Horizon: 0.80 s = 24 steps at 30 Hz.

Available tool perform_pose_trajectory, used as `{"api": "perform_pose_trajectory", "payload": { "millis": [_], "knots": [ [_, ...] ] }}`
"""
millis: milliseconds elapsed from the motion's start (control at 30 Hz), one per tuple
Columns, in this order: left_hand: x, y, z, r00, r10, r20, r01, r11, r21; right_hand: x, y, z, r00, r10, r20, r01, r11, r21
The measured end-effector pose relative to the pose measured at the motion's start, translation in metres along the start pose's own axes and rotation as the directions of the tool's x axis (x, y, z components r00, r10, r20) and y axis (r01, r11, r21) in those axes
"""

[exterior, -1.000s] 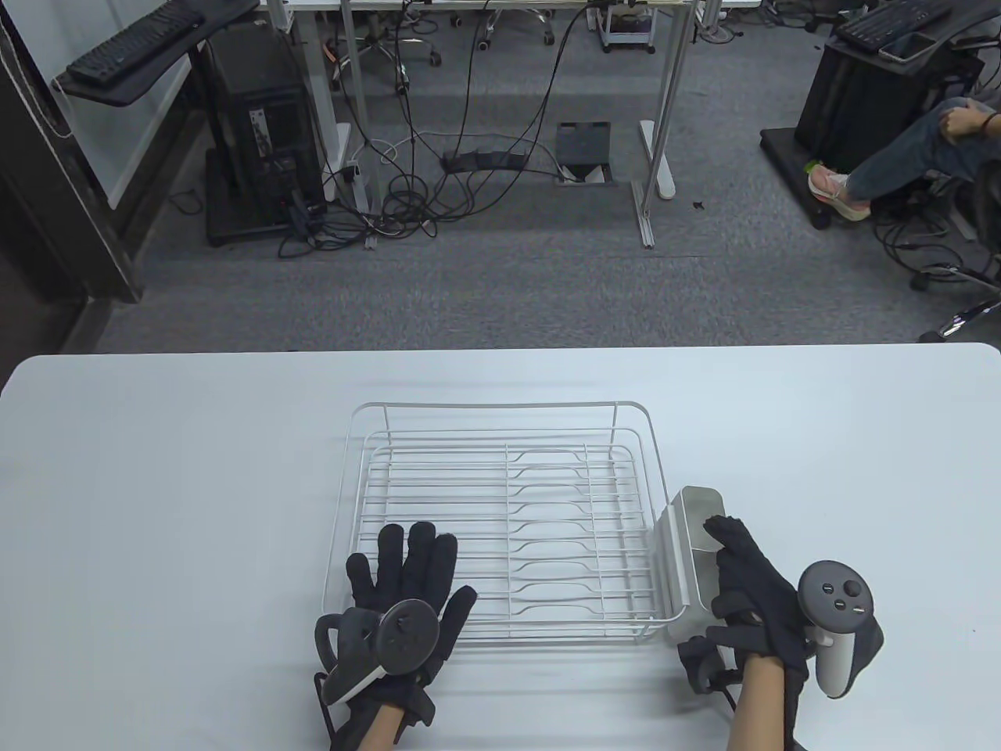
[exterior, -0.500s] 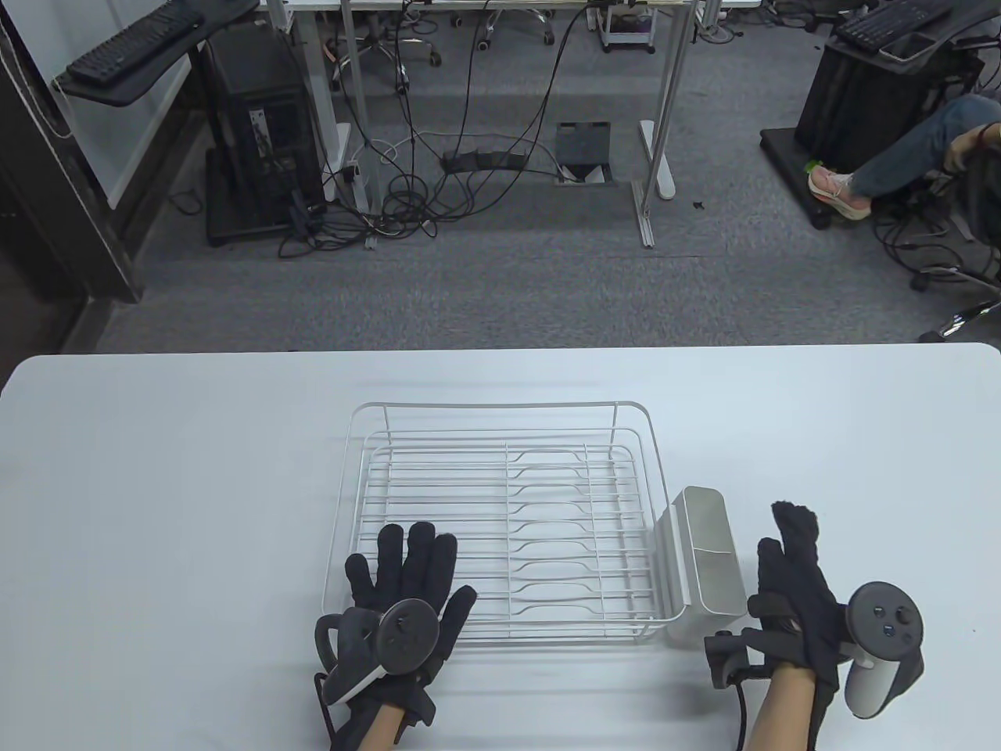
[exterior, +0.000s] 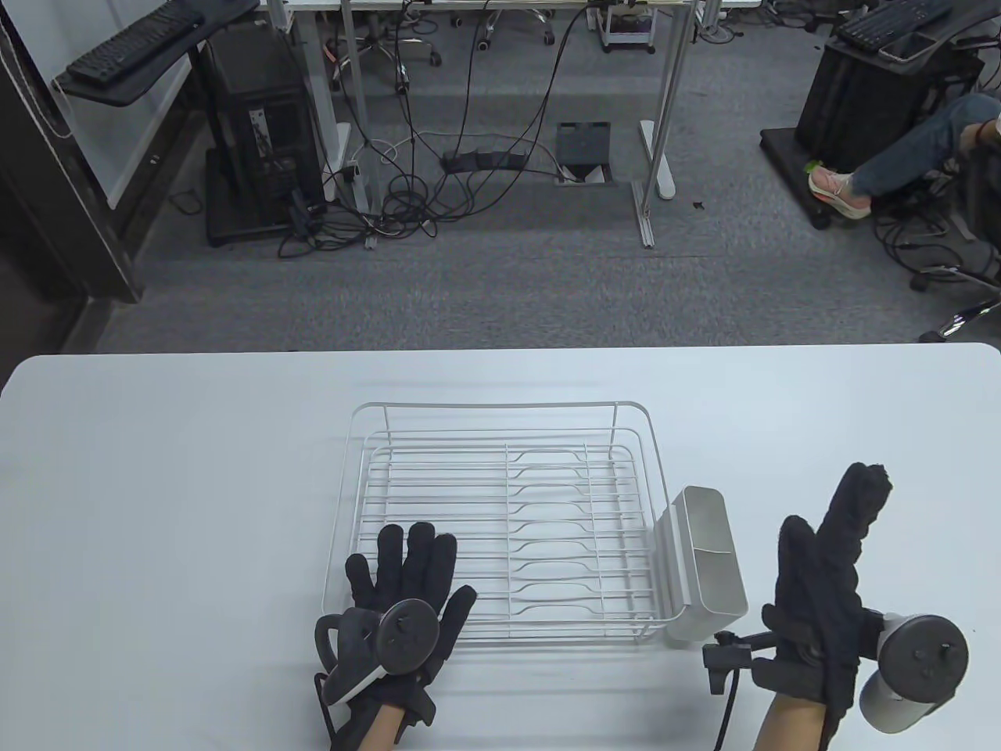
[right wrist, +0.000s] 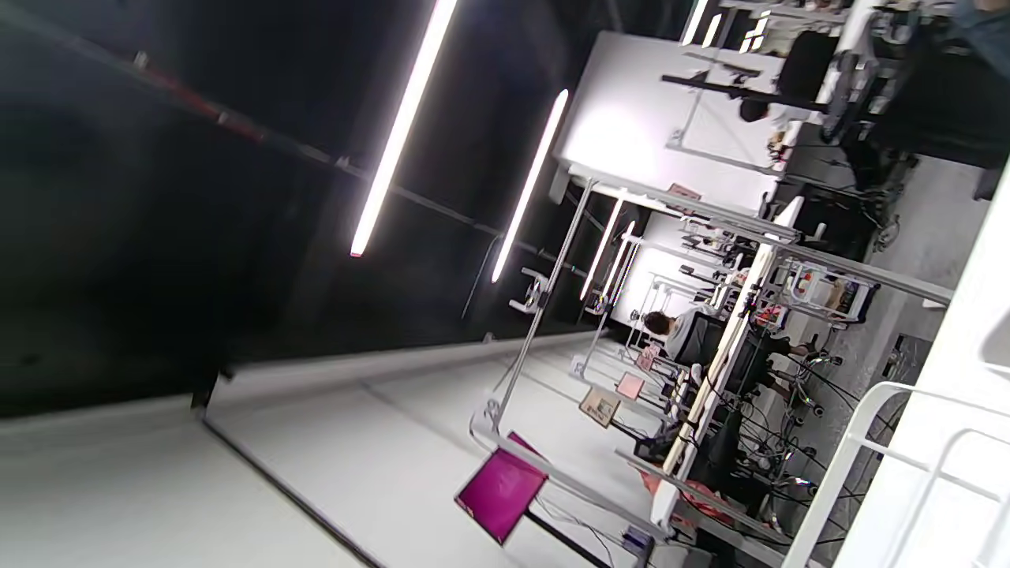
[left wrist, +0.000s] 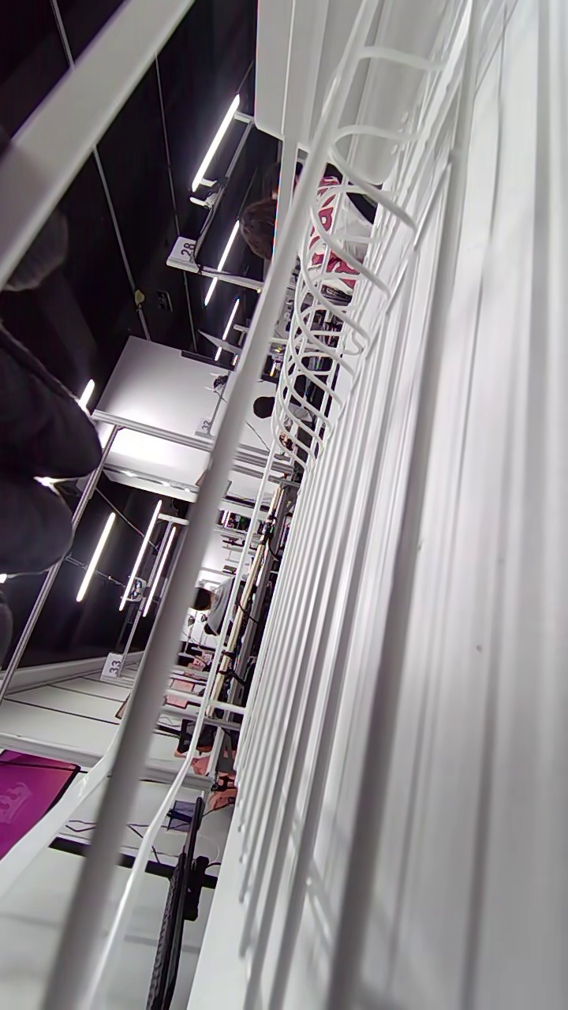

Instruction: Hang the cutlery bin on dish rack (Opening facing upward)

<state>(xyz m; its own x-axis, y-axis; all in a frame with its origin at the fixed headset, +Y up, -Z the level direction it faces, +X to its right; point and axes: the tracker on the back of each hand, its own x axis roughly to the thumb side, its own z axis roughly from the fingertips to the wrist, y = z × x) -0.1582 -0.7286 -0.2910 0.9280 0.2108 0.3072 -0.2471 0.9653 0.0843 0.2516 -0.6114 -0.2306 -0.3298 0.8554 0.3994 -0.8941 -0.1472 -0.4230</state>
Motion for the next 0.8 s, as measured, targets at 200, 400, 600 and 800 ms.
{"api": "perform_pose_trajectory", "payload": {
  "millis": [200, 400, 600, 800],
  "knots": [
    [0.000, 0.000, 0.000, 1.000, 0.000, 0.000, 0.000, 1.000, 0.001, 0.029, 0.037, 0.001, 0.993, 0.077, 0.095, -0.089, 0.987, 0.133],
    [0.000, 0.000, 0.000, 1.000, -0.001, 0.000, 0.001, 1.000, 0.002, 0.031, 0.087, 0.004, 0.962, 0.233, 0.140, -0.263, 0.928, 0.263],
    [0.000, 0.000, 0.000, 1.000, -0.001, 0.000, 0.001, 1.000, 0.001, 0.008, 0.133, 0.009, 0.926, 0.355, 0.133, -0.378, 0.838, 0.395],
    [0.000, 0.000, 0.000, 1.000, 0.000, 0.000, 0.000, 1.000, 0.002, -0.015, 0.168, 0.018, 0.873, 0.464, 0.148, -0.470, 0.725, 0.504]
  ]
}}
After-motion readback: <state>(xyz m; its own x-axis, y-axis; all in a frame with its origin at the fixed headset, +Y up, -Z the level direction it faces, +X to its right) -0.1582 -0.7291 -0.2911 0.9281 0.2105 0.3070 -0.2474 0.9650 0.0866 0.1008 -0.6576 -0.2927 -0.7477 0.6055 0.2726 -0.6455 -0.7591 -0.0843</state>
